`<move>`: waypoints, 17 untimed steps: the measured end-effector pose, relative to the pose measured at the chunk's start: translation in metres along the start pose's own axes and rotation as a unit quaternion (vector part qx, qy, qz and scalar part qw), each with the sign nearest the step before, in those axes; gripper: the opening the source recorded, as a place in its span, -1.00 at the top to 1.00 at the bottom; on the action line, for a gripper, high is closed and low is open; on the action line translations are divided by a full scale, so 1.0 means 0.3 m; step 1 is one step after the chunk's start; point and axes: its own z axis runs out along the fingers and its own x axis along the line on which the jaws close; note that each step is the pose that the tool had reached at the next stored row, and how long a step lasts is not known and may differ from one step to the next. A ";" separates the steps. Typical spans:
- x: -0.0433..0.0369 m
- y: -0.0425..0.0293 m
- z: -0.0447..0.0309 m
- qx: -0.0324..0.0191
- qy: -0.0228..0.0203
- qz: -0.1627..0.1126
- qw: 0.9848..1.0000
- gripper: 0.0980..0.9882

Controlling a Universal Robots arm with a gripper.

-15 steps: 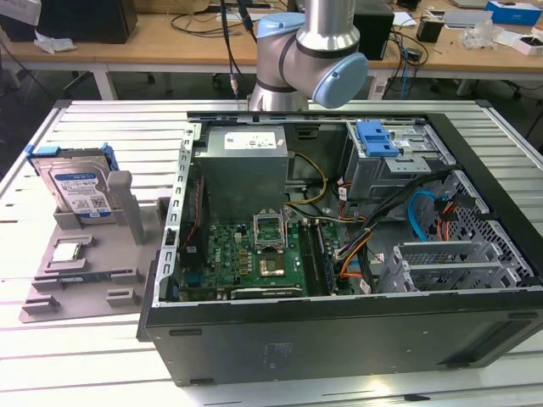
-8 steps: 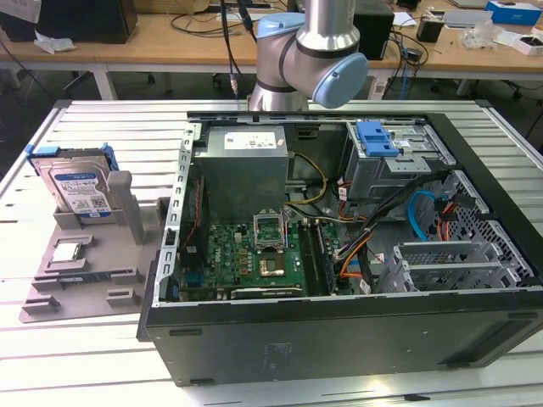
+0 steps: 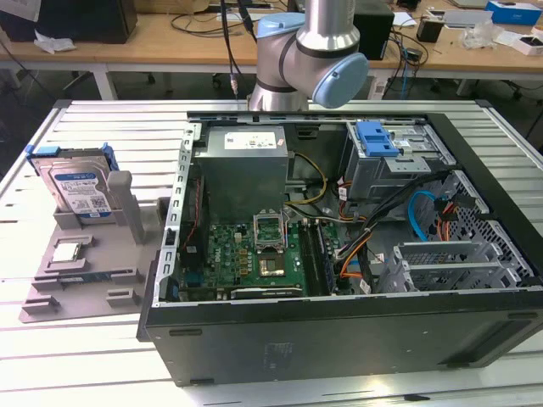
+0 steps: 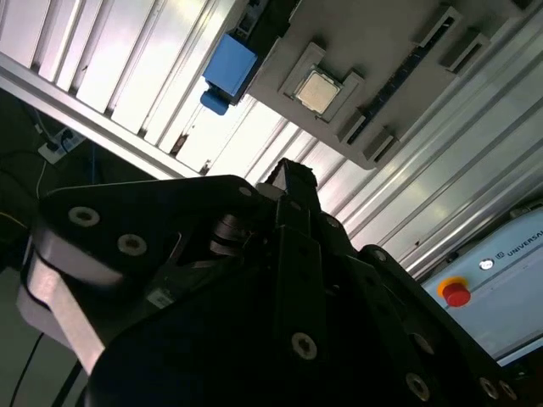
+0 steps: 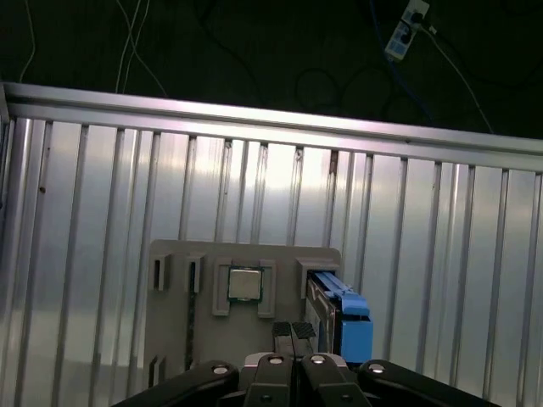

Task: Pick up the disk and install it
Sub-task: 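Pick up the disk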

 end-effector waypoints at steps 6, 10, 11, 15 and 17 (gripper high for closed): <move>0.000 0.000 0.000 0.000 0.000 -0.001 1.000 0.56; 0.000 0.000 0.000 0.000 0.000 -0.002 1.000 0.15; 0.000 0.000 0.000 0.000 0.000 -0.002 1.000 0.00; -0.035 -0.004 0.000 0.000 0.000 -0.002 1.000 0.00; -0.051 -0.006 0.001 0.000 0.000 -0.002 1.000 0.00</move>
